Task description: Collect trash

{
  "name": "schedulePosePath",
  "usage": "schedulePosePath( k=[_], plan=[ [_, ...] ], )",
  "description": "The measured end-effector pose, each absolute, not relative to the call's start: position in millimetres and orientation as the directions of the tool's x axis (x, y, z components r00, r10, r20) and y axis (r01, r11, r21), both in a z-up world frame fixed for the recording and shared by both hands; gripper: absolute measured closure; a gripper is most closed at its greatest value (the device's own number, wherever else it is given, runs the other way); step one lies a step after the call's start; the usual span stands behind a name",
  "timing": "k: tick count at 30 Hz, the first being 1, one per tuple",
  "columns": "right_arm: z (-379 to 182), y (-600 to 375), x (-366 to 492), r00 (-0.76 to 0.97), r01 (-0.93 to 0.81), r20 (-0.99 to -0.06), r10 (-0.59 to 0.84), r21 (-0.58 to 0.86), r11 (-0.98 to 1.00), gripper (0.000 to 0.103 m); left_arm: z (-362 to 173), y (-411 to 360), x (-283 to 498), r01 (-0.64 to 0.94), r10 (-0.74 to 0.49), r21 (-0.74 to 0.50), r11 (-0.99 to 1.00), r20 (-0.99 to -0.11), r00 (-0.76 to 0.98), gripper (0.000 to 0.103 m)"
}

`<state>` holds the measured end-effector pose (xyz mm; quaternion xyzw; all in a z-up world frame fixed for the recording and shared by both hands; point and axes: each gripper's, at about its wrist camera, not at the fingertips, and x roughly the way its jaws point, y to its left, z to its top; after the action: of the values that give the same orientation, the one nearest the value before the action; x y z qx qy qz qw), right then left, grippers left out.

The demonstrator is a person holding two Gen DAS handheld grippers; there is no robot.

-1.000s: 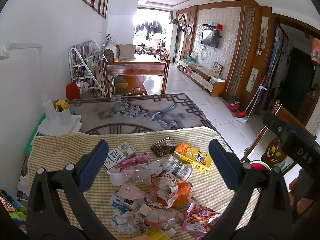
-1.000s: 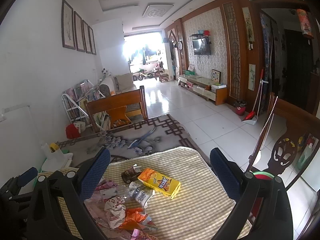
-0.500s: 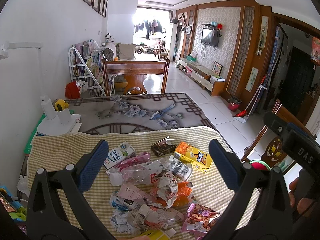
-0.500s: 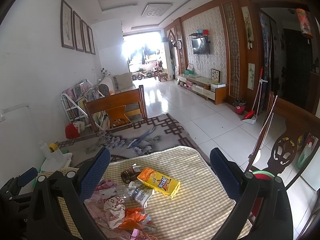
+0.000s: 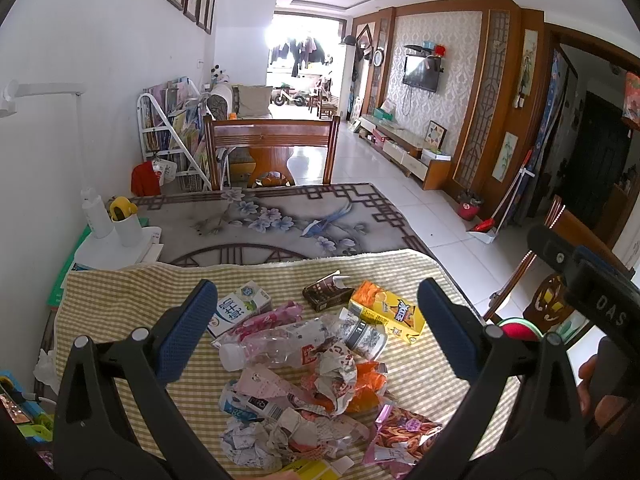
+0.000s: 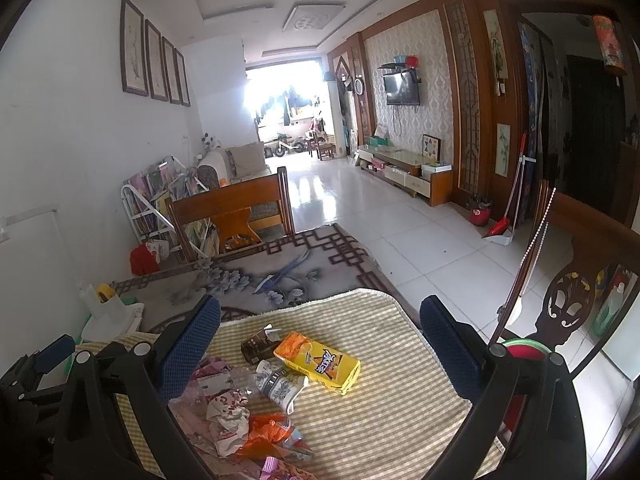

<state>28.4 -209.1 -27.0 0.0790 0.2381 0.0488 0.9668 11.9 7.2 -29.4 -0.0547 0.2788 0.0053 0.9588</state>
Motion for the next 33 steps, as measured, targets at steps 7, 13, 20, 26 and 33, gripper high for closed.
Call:
schedulePosePath(
  k=[7, 13, 20, 26, 33],
  plan=[
    [-35, -211, 31, 0.864, -0.065, -0.485, 0.138, 0.164, 0.984, 0.007, -54, 22, 2, 0.004, -0.035, -0.056, 0.998, -0.553, 0.832, 0.005],
    [-61, -216, 36, 0.8, -0.09, -0.58, 0.154, 0.137, 0.986, 0.007, -108, 45, -23, 0.067, -0.083, -0.05, 0.996, -0.679, 0.729, 0.005],
    [-118, -210, 38, 0.629, -0.174, -0.748, 0.212, 0.13, 0.976, 0.007, -156, 71, -35, 0.019, -0.148, -0.168, 0.986, -0.805, 0.575, 0.022],
    [-169, -197, 31, 0.435, -0.263, -0.852, 0.293, 0.191, 0.946, 0.007, -167, 60, -15, 0.087, -0.227, -0.214, 0.973, -0.821, 0.524, 0.027],
    [-197, -188, 19, 0.296, -0.301, -0.892, 0.341, 0.252, 0.92, 0.007, -167, 39, 0, 0.151, -0.345, -0.312, 0.938, -0.806, 0.481, 0.074]
  ],
)
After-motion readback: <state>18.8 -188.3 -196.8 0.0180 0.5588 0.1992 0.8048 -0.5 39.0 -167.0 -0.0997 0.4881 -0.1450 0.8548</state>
